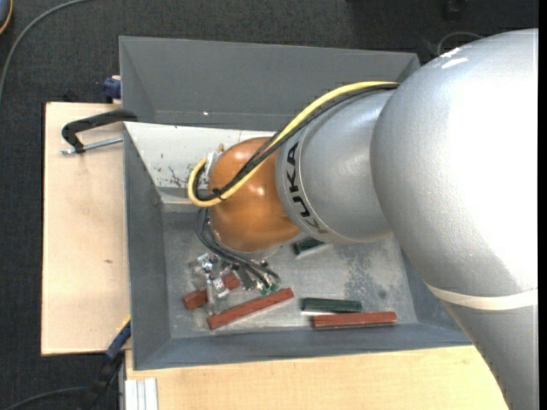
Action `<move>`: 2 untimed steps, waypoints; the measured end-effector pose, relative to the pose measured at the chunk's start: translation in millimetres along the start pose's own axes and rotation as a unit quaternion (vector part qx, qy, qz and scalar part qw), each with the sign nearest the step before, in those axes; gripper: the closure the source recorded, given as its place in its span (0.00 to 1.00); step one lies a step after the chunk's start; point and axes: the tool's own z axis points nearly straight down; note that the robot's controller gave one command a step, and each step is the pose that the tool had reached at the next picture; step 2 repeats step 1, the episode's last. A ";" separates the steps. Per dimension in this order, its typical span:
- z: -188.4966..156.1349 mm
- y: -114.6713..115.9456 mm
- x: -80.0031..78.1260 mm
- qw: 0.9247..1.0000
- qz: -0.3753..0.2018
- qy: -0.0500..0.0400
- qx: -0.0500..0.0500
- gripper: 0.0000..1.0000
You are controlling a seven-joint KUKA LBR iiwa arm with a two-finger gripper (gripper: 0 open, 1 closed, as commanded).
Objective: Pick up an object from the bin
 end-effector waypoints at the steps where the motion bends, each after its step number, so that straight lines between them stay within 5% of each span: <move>1: -140.7 -18.2 -46.6 0.998 -0.069 -0.003 0.001 1.00; 2: -140.7 -18.2 -46.6 0.998 -0.069 -0.003 0.001 1.00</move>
Offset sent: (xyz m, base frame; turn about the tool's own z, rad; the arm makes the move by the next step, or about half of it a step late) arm 0.0484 0.0020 0.1388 -0.1399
